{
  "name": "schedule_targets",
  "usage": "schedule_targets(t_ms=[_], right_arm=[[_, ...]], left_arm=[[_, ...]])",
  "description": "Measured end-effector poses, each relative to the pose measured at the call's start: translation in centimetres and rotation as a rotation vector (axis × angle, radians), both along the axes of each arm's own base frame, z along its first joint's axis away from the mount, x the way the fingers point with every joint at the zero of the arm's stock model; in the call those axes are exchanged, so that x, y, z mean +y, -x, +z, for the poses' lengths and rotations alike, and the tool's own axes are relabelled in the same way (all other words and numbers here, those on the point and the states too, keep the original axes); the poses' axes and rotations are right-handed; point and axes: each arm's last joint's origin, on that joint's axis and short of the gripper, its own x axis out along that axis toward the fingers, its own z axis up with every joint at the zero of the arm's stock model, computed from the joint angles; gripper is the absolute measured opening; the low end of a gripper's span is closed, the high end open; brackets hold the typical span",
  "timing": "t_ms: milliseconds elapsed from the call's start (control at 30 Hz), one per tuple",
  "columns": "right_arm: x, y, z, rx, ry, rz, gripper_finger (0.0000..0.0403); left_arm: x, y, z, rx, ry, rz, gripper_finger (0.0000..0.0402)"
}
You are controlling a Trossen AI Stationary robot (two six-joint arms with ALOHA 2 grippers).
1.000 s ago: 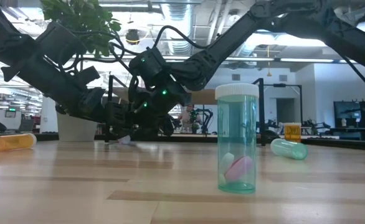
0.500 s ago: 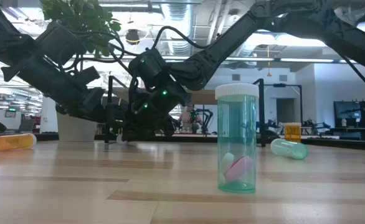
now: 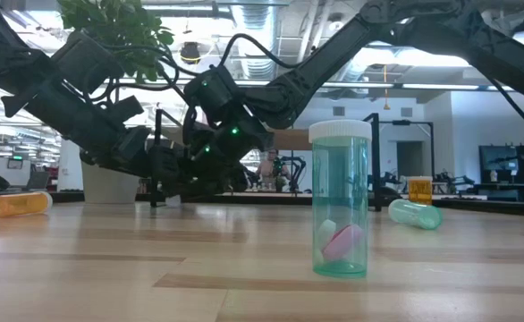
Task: Pick and place medicine bottles onto shelf by color
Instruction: Put the pink pill bottle aligned with the other pink pill bottles on the shelf
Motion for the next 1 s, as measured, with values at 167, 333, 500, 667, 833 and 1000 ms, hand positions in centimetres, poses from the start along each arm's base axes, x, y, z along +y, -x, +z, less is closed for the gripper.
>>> schedule_targets(t_ms=[167,333,500,667,833,1000], right_arm=[[-0.4,0.0,0.1,-0.036,-0.026,-0.03,0.028],[-0.5,-0.2,0.5,-0.08,-0.021,-0.031,0.0296],[-0.6,-0.2,0.1,-0.086,-0.02,-0.035,0.0288],[-0.8,-0.9,-1.9,-0.076,-0.031,-0.05,0.0282],[-0.7,-1.8,-2.6,-0.081,-0.042,-0.082,0.0281],[-0.7,-1.6,-2.8,-0.047,-0.026,-0.09,0.0281]], left_arm=[[0.0,0.0,0.0,0.005,-0.003,-0.005,0.0197],[0.0,0.0,0.0,0.003,-0.003,-0.008,0.0197],[0.0,0.0,0.0,0.003,-0.005,-0.008,0.0197],[0.0,0.0,0.0,0.004,-0.003,-0.012,0.0197],[0.0,0.0,0.0,0.005,0.0,-0.017,0.0197],[0.0,0.0,0.0,0.01,0.0,-0.019,0.0197]])
